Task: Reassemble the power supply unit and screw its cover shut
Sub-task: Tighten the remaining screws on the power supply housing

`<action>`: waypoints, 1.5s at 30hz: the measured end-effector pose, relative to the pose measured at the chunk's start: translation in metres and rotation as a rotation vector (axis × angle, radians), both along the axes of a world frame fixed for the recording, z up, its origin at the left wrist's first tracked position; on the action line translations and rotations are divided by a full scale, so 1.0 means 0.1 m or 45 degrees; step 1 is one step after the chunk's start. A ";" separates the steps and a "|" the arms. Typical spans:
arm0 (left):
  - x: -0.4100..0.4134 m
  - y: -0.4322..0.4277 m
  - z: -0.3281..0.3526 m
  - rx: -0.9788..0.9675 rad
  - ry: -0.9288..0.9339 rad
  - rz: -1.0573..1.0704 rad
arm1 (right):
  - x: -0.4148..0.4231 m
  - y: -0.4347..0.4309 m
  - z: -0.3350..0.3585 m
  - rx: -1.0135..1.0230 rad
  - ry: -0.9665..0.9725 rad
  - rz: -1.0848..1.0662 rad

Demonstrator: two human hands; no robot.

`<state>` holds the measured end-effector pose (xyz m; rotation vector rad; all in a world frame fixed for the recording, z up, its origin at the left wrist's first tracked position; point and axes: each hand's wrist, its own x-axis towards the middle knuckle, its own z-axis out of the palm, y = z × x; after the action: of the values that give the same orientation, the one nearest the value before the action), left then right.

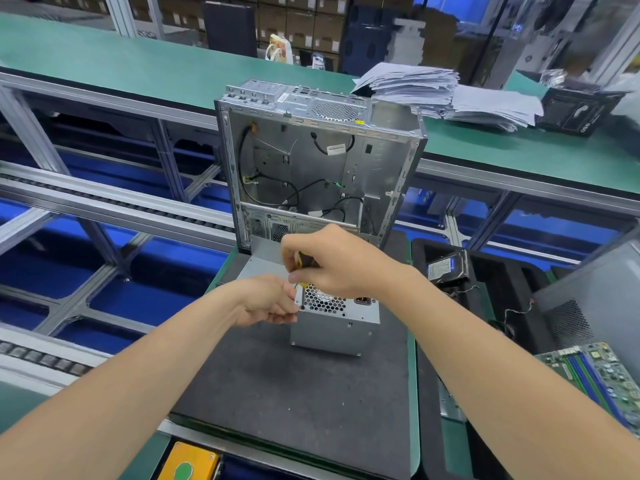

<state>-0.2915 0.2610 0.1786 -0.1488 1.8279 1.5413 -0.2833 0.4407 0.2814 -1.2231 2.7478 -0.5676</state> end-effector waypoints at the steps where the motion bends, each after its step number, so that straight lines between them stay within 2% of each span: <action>1: 0.00 0.00 0.00 -0.005 -0.006 0.012 | 0.00 -0.01 -0.03 -0.015 0.044 -0.101; 5: -0.02 -0.03 -0.01 0.010 -0.028 0.053 | 0.03 -0.12 -0.16 0.009 0.116 -0.483; 8: -0.02 -0.04 -0.01 0.042 -0.023 0.015 | 0.03 -0.09 -0.09 0.029 0.159 -0.289; 10: -0.03 -0.04 -0.01 0.032 -0.017 -0.001 | 0.01 -0.03 0.02 0.016 -0.048 -0.032; 12: -0.03 -0.03 -0.02 0.013 -0.012 -0.003 | 0.00 0.01 0.07 -0.038 -0.207 0.051; 15: -0.04 -0.02 -0.02 0.022 0.003 -0.006 | 0.03 -0.03 0.03 -0.121 -0.098 -0.103; 19: -0.04 -0.05 -0.04 0.044 0.005 0.012 | 0.06 -0.17 -0.11 -0.180 0.049 -0.504; 21: -0.03 -0.05 -0.05 0.056 0.010 0.033 | 0.03 -0.17 -0.13 -0.130 0.106 -0.590; 24: -0.02 -0.06 -0.07 0.063 0.014 0.021 | -0.01 -0.06 -0.05 -0.043 0.153 -0.282; 26: -0.02 -0.07 -0.09 0.084 0.013 0.002 | -0.02 0.02 0.04 0.003 0.039 0.004; 28: -0.02 -0.07 -0.12 0.110 0.001 0.019 | -0.01 0.07 0.08 0.002 -0.095 0.083; 36: -0.07 -0.09 -0.13 0.058 0.026 -0.042 | 0.07 -0.10 0.01 -0.209 -0.186 -0.330; 40: -0.07 -0.09 -0.13 0.039 0.028 -0.018 | 0.09 -0.14 -0.08 -0.178 0.015 -0.551; 42: -0.06 -0.08 -0.13 0.051 0.019 -0.012 | 0.12 -0.09 -0.13 -0.308 -0.084 -0.529; 45: -0.06 -0.08 -0.14 0.080 0.006 -0.012 | 0.10 -0.03 -0.12 -0.199 0.024 -0.355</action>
<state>-0.2973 0.2526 0.1647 -0.1070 1.7793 1.5918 -0.2732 0.4377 0.2689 -0.8763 2.9603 -0.8126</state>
